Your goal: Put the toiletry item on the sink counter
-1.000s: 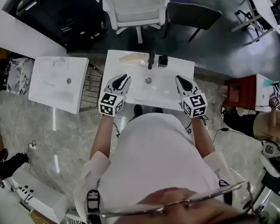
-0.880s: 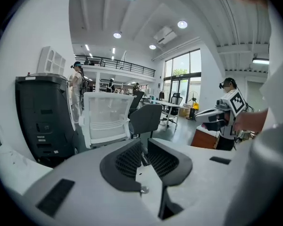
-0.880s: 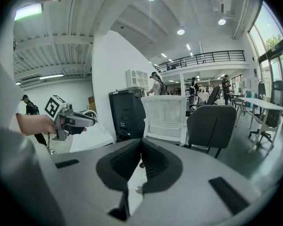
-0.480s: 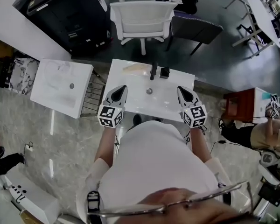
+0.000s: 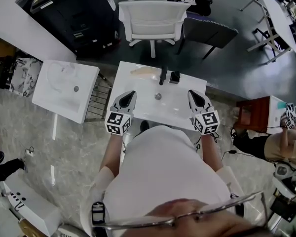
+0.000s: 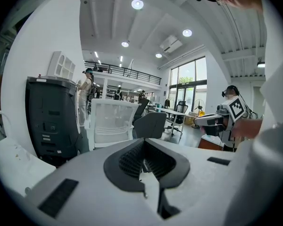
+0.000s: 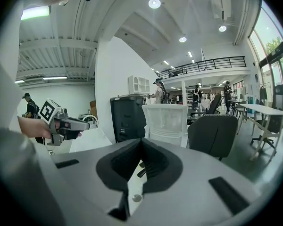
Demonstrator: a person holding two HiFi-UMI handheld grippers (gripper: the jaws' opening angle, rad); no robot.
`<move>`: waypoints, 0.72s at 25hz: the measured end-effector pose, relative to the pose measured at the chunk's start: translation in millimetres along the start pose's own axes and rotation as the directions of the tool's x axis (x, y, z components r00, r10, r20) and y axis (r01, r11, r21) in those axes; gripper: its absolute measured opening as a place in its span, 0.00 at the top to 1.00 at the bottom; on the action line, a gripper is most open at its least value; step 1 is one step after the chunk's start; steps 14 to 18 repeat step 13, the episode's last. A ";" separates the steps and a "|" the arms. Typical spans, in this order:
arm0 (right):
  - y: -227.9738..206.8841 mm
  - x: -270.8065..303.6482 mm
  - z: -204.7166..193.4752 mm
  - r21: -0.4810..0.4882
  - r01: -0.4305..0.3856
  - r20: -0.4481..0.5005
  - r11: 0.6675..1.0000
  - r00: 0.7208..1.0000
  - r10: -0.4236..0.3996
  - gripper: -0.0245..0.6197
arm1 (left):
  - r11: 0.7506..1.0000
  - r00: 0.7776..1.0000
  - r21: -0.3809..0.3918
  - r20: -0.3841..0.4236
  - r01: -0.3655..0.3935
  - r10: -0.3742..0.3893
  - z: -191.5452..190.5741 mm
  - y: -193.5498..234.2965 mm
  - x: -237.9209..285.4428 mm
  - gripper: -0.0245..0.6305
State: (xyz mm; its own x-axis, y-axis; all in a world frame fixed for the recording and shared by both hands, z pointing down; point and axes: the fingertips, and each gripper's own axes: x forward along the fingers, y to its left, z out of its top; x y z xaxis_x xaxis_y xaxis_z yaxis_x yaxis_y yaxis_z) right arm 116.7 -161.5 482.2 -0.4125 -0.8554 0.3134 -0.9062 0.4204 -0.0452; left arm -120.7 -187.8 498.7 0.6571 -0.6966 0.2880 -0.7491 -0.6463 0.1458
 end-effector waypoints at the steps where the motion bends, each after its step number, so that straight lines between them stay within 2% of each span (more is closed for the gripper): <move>1: -0.9 0.1 0.7 0.000 0.000 0.002 1.000 1.000 0.000 0.95 | 1.000 1.000 0.001 -0.001 -0.001 0.001 -0.1 -0.2 0.6 0.96; 18: -6.2 -0.4 2.3 0.000 0.007 0.005 1.000 1.000 -0.007 0.95 | 1.000 1.000 0.008 0.007 0.004 -0.004 0.0 -2.7 5.8 0.96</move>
